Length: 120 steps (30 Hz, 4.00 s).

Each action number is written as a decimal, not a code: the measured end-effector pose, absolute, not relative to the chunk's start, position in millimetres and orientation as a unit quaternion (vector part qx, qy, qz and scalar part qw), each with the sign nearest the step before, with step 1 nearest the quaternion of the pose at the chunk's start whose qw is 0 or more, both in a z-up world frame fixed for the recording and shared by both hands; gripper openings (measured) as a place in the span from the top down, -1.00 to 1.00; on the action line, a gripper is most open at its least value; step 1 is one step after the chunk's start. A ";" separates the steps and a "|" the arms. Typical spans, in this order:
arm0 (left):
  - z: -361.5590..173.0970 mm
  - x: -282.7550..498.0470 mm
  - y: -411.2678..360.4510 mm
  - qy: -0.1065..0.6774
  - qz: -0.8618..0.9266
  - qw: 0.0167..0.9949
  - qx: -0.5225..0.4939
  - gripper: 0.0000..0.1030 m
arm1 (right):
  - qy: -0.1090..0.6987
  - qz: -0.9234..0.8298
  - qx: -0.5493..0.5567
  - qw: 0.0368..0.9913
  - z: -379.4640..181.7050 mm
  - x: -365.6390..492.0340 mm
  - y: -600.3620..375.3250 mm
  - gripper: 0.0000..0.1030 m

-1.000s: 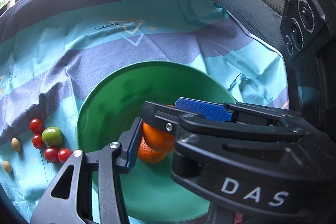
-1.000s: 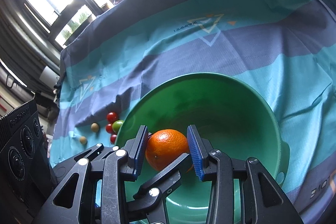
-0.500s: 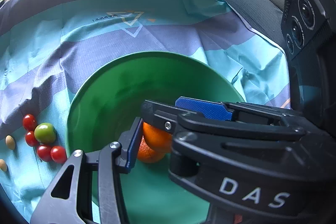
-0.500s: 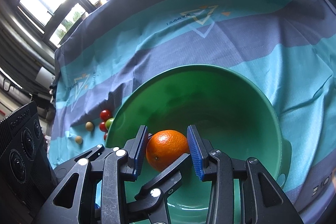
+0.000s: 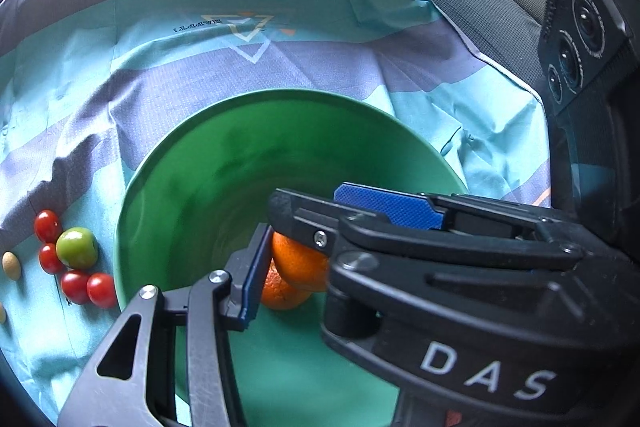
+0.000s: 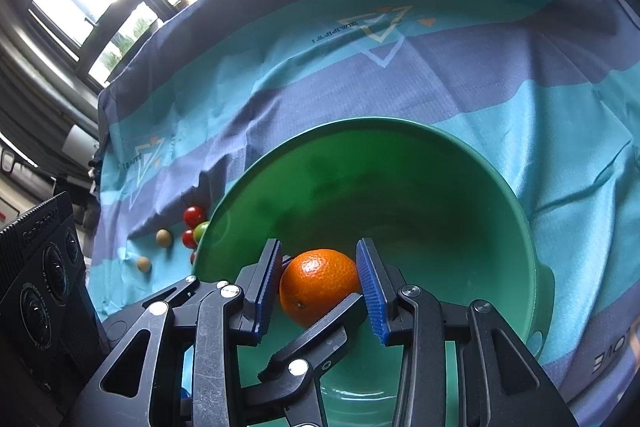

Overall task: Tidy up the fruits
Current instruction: 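Open the right gripper and withdraw from the bowl, then move the right gripper to the green-yellow tomato and close on it, then lift the green-yellow tomato with the right gripper toward the bowl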

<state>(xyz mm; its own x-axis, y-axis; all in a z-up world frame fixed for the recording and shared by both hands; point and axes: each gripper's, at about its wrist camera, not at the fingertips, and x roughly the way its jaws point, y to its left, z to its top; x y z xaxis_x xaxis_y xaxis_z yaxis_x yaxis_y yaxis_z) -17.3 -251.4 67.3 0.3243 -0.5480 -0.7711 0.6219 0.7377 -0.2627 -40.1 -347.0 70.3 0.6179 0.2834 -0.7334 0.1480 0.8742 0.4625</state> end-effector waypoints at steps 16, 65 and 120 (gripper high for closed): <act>96.2 -36.0 -223.7 0.419 -0.376 0.826 0.038 -0.14 | 0.401 0.030 0.232 0.885 93.3 -53.1 -342.3 0.00; 81.1 -5.7 37.4 0.460 -0.084 0.880 -0.079 -0.01 | 0.523 -0.056 -0.022 0.850 48.3 74.1 -133.3 0.29; 54.3 -3.4 12.9 0.505 -0.093 0.857 -0.048 -0.04 | 0.546 0.159 0.114 0.814 27.9 0.8 -148.4 0.31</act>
<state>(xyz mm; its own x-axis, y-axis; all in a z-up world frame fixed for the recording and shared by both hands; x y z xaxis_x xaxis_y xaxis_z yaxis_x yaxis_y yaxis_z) -3.4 12.9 54.3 0.4720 -0.2083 -0.8566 0.1119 0.9780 -0.1762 0.8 -148.4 27.9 0.3523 0.3837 -0.8536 -0.1348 0.9234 0.3595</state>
